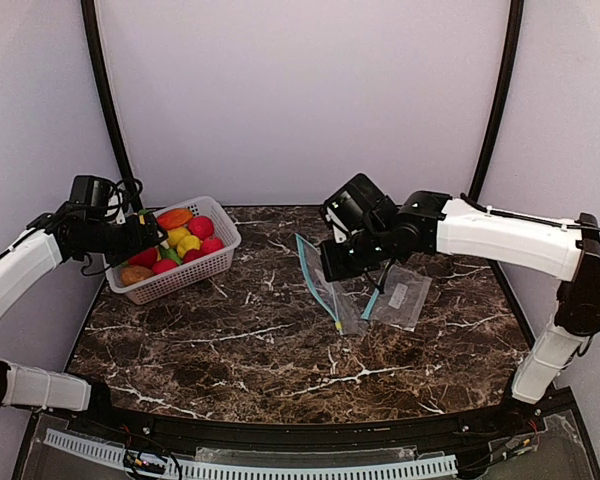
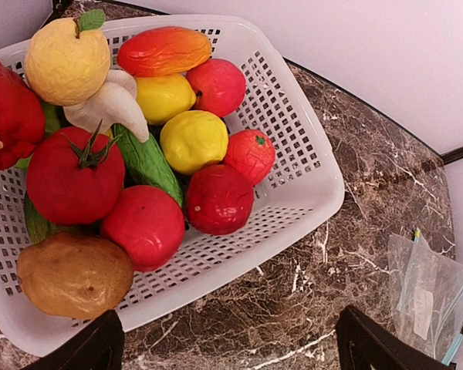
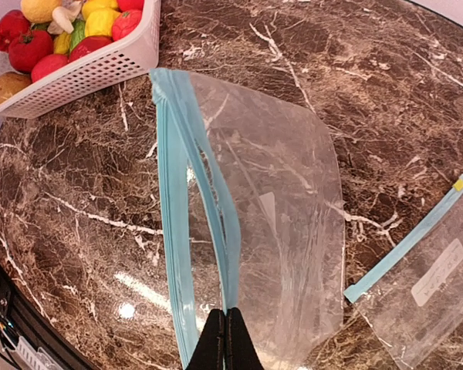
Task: Place the food in the zip-top bag and seal the zipper
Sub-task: Pick up the fake fruit from the bin.
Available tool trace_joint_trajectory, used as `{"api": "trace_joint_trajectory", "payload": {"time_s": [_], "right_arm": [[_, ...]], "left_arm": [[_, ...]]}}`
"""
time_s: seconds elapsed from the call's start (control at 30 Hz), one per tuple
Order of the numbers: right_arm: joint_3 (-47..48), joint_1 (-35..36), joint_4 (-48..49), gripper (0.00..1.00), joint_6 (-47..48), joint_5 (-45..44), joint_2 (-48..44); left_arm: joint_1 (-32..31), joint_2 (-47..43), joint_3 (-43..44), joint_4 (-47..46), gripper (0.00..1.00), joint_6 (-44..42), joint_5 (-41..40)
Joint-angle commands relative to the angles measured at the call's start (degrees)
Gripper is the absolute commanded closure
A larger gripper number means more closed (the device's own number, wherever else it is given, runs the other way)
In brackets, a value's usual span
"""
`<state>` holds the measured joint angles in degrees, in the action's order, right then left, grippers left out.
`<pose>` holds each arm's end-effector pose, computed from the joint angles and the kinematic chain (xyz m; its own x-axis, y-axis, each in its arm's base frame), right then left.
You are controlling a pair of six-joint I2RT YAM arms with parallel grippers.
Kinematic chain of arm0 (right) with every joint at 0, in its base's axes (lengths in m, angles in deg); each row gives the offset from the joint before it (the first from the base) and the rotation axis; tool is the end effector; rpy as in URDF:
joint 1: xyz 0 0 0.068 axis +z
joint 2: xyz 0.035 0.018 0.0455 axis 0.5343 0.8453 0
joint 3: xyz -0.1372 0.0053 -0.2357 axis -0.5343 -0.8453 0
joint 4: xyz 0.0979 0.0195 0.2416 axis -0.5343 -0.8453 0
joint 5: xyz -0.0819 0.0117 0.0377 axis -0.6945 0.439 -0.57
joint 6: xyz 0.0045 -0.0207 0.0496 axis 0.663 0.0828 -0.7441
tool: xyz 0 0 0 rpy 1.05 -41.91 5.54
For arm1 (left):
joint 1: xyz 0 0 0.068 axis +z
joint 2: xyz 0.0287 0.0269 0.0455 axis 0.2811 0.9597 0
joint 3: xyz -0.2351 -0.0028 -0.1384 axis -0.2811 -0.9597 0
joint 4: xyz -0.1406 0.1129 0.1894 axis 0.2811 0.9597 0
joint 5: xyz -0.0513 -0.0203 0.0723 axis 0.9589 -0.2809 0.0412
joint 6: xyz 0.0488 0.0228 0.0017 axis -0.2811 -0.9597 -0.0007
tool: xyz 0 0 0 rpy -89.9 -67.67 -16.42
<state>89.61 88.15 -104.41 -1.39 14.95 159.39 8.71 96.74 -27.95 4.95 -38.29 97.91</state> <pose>0.2133 0.3034 0.3087 -0.7568 -0.1954 -0.6237 -0.4149 0.8810 0.2274 0.2437 -0.0375 0.3161 -0.6440 -0.3679 -0.6708 -0.0587 0.8980 -0.4361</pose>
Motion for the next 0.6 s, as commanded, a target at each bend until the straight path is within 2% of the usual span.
{"api": "trace_joint_trajectory", "payload": {"time_s": [0.0, 0.1, 0.17, 0.37, 0.57], "right_arm": [[-1.86, 0.48, 5.64, 1.00, -0.31, 4.78, 0.58], [-2.62, 0.48, 6.17, 1.00, -0.12, 5.03, 0.71], [-2.78, 0.48, 6.23, 1.00, 0.08, 4.95, 0.81], [-2.10, 0.46, 6.34, 1.00, 0.36, 5.13, 1.75], [-2.29, 0.49, 6.46, 1.00, 0.10, 4.77, 1.29]], "left_arm": [[2.66, -1.07, -1.16, -1.72, 0.03, -0.34, -0.66], [8.21, 0.55, -0.54, -2.49, 0.03, -0.67, 3.33], [10.13, 1.93, 1.66, -2.02, 0.03, -1.51, 3.24], [15.03, 7.52, 3.74, -4.24, 0.02, -1.44, -0.90], [17.66, 11.71, 4.03, -7.41, 0.02, -0.18, -8.69]]}}
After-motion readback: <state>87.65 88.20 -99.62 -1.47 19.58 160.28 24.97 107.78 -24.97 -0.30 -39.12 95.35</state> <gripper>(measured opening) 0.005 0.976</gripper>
